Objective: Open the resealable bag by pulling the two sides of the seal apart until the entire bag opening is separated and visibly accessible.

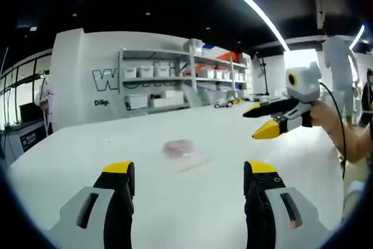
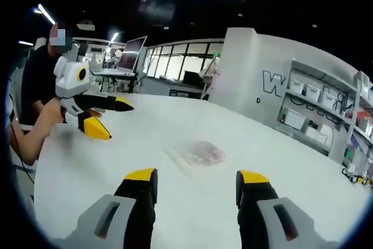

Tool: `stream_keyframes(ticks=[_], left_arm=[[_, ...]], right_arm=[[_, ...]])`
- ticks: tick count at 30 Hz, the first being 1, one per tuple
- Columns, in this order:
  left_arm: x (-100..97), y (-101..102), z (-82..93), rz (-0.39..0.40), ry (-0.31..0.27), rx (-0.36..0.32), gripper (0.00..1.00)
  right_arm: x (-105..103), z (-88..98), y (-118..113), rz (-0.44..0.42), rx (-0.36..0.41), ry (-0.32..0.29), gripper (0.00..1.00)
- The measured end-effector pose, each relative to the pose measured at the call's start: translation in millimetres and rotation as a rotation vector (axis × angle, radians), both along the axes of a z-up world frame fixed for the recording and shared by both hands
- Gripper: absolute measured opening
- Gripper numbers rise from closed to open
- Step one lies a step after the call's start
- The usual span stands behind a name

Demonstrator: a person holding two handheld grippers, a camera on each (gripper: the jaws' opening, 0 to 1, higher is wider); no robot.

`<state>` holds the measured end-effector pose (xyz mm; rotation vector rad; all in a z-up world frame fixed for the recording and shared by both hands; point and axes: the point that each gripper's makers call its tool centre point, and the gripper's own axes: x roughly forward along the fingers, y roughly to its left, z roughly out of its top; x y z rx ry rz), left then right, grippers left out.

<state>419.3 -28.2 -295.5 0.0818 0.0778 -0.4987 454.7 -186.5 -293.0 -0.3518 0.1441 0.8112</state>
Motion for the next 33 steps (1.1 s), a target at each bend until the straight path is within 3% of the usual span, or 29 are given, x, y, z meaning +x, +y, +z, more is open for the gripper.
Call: stream_keyframes(ticks=[33], left_arm=[[-2.0, -2.2, -0.8, -0.006, -0.001, 0.008, 0.75]], right_arm=[[20.0, -3.1, 8.1, 0.009, -0.059, 0.012, 0.45]])
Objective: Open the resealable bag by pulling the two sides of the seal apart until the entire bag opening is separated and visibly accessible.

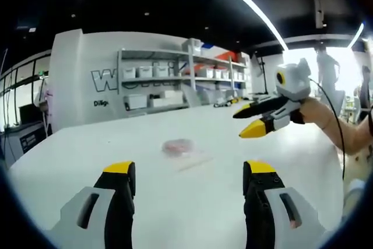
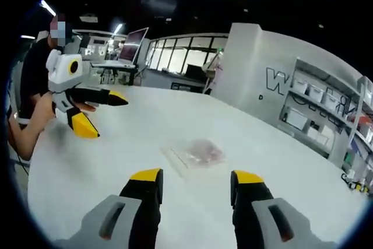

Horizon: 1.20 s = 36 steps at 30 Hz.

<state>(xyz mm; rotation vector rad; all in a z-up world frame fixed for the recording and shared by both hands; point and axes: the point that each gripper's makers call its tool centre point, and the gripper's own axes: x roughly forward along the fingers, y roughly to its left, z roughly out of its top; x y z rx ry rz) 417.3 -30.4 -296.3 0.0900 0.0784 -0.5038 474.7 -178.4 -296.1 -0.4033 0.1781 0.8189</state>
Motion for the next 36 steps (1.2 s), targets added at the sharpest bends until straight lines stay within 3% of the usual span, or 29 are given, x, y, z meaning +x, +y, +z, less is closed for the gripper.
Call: stream_keyframes(ticks=[36], left_arm=[[-2.4, 1.1, -1.9, 0.004, -0.002, 0.001, 0.74]], right_arm=[[8.3, -8.8, 19.6, 0.039, -0.076, 0.001, 0.36]])
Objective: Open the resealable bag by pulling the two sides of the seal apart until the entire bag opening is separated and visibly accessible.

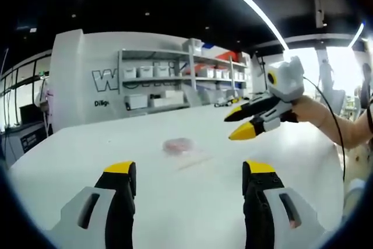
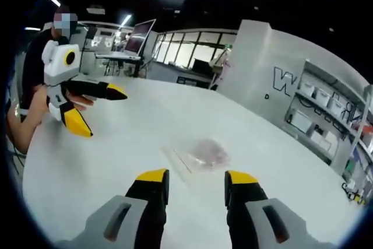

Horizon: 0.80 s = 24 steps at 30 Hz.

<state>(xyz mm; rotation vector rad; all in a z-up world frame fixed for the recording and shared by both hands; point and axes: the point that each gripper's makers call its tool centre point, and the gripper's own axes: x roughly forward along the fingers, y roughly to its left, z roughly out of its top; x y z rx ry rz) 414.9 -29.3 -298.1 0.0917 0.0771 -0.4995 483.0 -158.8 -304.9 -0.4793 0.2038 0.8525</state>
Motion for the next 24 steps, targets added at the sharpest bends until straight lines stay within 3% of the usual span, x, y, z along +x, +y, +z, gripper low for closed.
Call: stream_keyframes(ticks=[24], left_arm=[[0.4, 0.5, -0.4, 0.000, 0.001, 0.005, 0.73]], right_arm=[[7.1, -0.6, 7.3, 0.013, -0.027, -0.003, 0.31]])
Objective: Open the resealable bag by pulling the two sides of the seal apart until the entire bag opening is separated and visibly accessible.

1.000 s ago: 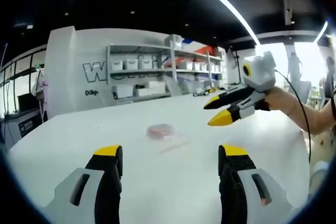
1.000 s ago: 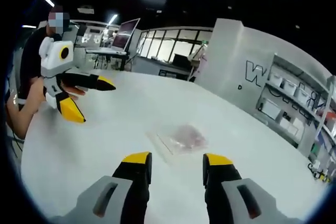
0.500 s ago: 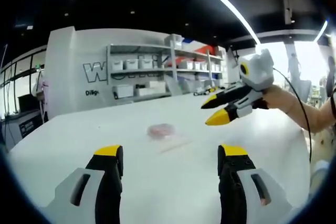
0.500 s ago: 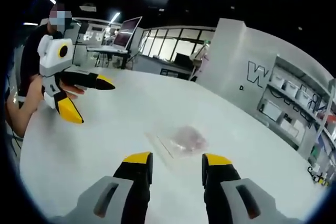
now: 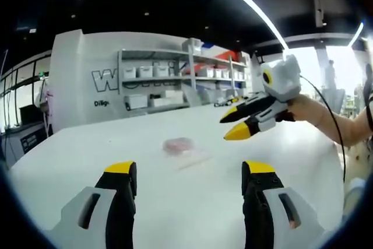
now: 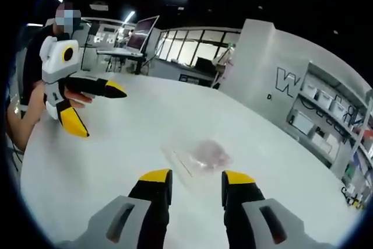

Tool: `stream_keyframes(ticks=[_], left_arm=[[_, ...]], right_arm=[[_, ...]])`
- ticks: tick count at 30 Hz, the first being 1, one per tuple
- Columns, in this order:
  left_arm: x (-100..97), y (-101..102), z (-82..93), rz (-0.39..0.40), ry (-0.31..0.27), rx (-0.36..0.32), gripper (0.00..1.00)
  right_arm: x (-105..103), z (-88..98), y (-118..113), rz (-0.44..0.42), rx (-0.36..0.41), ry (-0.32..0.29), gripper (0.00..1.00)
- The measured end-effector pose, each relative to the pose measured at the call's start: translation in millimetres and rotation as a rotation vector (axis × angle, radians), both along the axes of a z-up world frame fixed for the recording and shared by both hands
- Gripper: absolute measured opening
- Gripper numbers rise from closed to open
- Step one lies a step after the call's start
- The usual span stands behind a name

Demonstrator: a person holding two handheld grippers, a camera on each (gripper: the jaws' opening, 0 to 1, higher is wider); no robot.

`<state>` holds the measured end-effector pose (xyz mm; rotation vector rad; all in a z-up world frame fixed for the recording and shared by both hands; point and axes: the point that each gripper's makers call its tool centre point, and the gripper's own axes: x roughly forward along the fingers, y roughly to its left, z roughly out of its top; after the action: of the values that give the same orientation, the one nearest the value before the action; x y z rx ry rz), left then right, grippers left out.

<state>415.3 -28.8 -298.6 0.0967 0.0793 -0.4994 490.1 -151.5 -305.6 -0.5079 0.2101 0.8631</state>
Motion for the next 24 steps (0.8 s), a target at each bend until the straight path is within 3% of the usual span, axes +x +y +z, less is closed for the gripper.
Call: stream_keyframes(ticks=[24], left_arm=[[-0.5, 0.6, -0.8, 0.002, 0.001, 0.011, 0.72]], right_arm=[[4.6, -3.9, 6.5, 0.017, -0.037, -0.007, 0.27]])
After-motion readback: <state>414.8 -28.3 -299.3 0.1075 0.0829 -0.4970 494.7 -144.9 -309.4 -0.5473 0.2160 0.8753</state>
